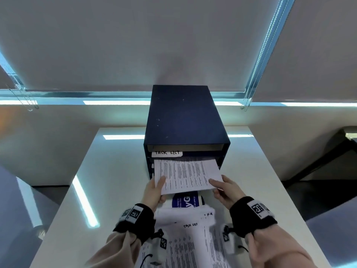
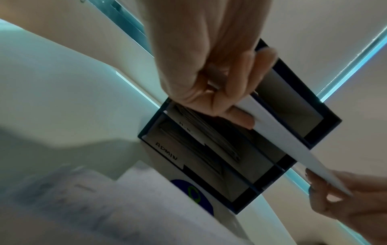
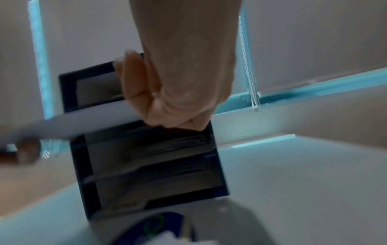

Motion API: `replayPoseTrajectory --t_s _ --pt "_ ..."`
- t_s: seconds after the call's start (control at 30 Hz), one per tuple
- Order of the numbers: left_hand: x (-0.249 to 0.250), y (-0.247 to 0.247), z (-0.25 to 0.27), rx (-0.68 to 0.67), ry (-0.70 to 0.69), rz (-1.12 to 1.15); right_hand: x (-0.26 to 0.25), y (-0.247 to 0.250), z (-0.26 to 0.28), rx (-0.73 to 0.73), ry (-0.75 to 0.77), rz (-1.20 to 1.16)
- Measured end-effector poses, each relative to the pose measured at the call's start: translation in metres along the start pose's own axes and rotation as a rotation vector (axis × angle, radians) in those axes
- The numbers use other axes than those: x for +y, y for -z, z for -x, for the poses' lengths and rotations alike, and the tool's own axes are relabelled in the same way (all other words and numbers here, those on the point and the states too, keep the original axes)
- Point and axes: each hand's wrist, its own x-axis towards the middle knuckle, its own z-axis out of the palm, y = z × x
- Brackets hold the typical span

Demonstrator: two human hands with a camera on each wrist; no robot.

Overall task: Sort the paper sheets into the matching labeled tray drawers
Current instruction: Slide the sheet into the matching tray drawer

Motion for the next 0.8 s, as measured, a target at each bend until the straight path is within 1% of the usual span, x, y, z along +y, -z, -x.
replayPoseTrajectory --t_s 0.07,0.1,0.17,0.23,0.3,0.33,0.43,0.53,0.57,0.63,0.67,0.7,0.73,0.8 --pt "0.012 -0.002 -0.014 0.028 0.035 0.190 -0.009 -0.016 -0.011 -0.028 -0.014 -0.259" --pt "0.021 -0.003 -0.020 0.017 0.060 0.355 -0.013 -0.024 -0.018 -0.077 -0.006 -0.356" --pt "0.032 -0.002 -0.035 0.005 0.079 0.647 -0.021 -0.041 -0.032 -0.153 0.021 -0.430" --pt "0.040 -0.003 -0.045 0.023 0.072 0.711 -0.028 -0.057 -0.041 -0.176 0.048 -0.399" --pt "0.042 -0.004 -0.045 0.028 0.057 0.671 -0.032 -0.067 -0.042 -0.188 0.056 -0.315" --pt "0.044 -0.005 -0.038 0.021 0.040 0.586 -0.031 -0.068 -0.040 -0.200 0.053 -0.256" --pt "0.034 -0.002 -0.010 -0.010 -0.008 0.166 -0.017 -0.057 -0.023 -0.233 0.047 -0.062" --pt "0.000 0.010 0.020 -0.085 -0.016 -0.266 0.016 -0.034 0.003 -0.189 -0.030 0.128" --pt "-0.016 0.016 0.029 -0.120 -0.032 -0.462 0.031 -0.023 0.010 -0.168 -0.075 0.188" --pt "-0.045 0.030 0.045 -0.173 -0.066 -0.947 0.068 0.001 0.021 -0.121 -0.162 0.312" --pt "-0.057 0.038 0.054 -0.171 -0.077 -1.162 0.089 0.014 0.025 -0.093 -0.193 0.368" --pt "-0.068 0.046 0.062 -0.145 -0.092 -1.313 0.108 0.025 0.029 -0.055 -0.206 0.416" --pt "-0.079 0.056 0.067 -0.109 -0.097 -1.397 0.126 0.035 0.032 -0.007 -0.206 0.446" --pt "-0.093 0.073 0.076 -0.050 -0.096 -1.413 0.150 0.050 0.041 0.068 -0.189 0.461"
